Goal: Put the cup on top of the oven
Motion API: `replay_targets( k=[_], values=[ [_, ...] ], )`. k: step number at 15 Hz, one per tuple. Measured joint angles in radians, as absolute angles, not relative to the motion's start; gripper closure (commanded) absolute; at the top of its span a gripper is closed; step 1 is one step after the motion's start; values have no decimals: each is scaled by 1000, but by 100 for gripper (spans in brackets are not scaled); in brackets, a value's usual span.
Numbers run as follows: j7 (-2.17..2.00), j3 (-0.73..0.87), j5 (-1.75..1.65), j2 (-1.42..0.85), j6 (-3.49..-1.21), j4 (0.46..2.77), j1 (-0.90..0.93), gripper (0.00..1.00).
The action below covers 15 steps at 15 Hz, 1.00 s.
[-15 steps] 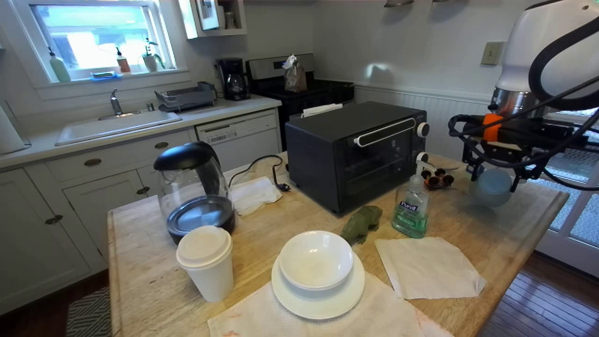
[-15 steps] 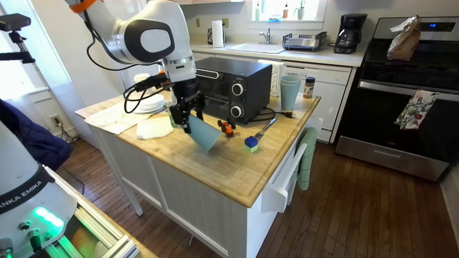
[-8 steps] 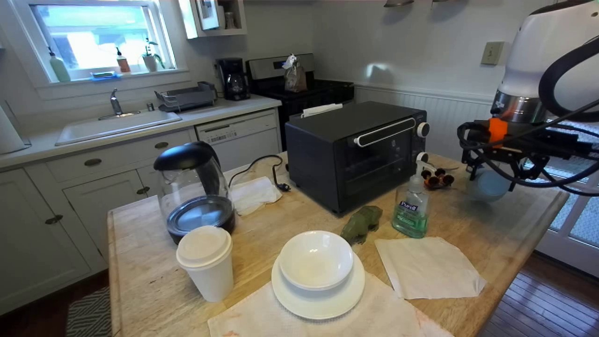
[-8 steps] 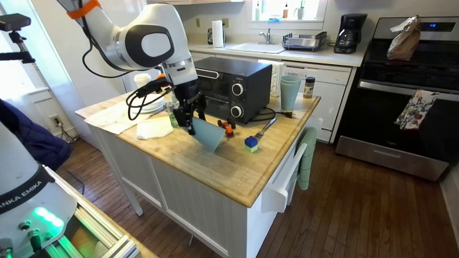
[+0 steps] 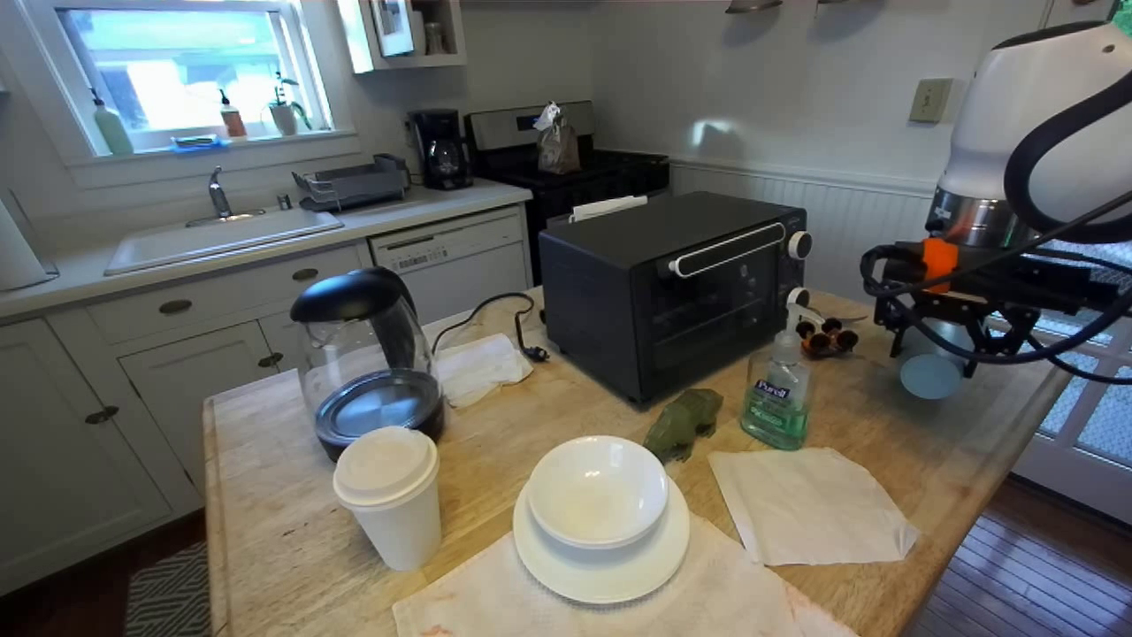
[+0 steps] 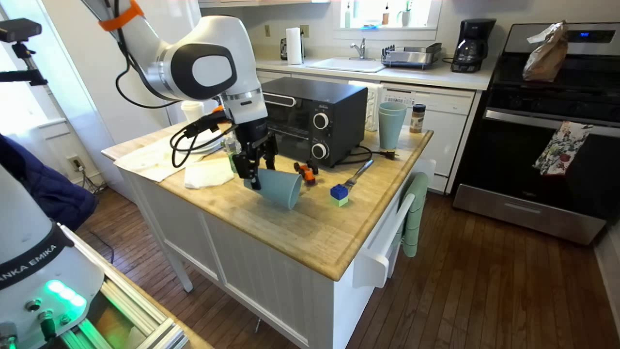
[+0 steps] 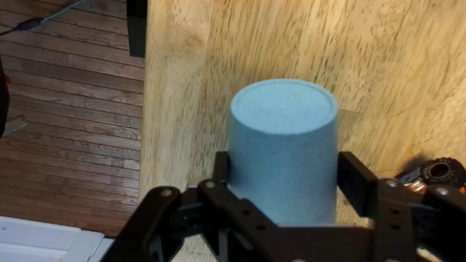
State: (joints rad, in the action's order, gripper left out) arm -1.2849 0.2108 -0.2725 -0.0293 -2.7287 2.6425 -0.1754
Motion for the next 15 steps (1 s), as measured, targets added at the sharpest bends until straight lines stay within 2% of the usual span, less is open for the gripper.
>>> replay_targets(
  k=[6, 8, 11, 15],
  values=[
    [-1222, 211, -166, -59, -2729, 2639, -175, 50],
    [-1188, 211, -115, -67, -2729, 2636, -175, 10],
    [-1142, 211, -42, -75, -2729, 2629, -175, 0],
    [-1099, 211, 29, -81, -2729, 2611, -175, 0]
  ],
)
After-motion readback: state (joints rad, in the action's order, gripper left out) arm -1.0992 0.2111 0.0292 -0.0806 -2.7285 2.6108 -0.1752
